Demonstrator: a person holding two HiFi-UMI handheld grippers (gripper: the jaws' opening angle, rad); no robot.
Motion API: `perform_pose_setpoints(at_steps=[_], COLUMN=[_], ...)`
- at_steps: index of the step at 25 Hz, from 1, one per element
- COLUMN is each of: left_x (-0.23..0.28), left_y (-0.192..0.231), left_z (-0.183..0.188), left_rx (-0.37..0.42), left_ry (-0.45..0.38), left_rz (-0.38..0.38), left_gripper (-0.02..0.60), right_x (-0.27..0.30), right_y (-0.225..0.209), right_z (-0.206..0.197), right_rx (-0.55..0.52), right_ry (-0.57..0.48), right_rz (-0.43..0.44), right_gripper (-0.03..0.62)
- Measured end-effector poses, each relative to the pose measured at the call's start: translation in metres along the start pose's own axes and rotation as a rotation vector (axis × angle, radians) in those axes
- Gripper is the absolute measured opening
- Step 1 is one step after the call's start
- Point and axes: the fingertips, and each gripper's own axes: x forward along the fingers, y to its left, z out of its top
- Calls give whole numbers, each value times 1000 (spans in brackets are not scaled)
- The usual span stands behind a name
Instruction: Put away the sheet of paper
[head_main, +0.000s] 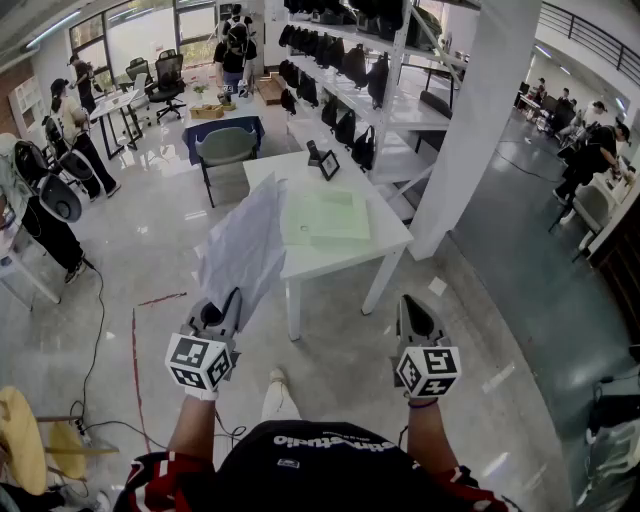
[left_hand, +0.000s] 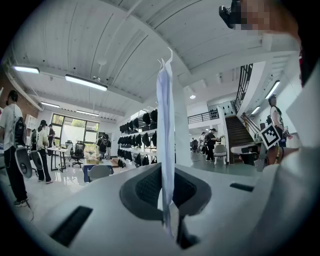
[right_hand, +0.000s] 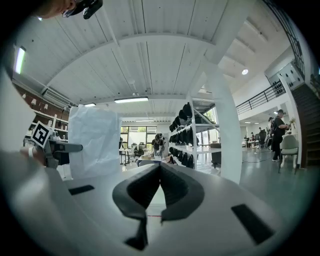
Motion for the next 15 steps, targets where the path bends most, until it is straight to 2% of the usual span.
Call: perform_pose_setpoints(at_steps=[15], left_x=[1], left_y=[-10], left_z=[4], left_rx=[-4], left_ry=[5], left_rz=[-4], left_gripper=[6], right_x=[-2], right_y=[-1], right_z=[0], right_rx=[1], right_ry=[-2], right_rz=[6], right_gripper=[-2])
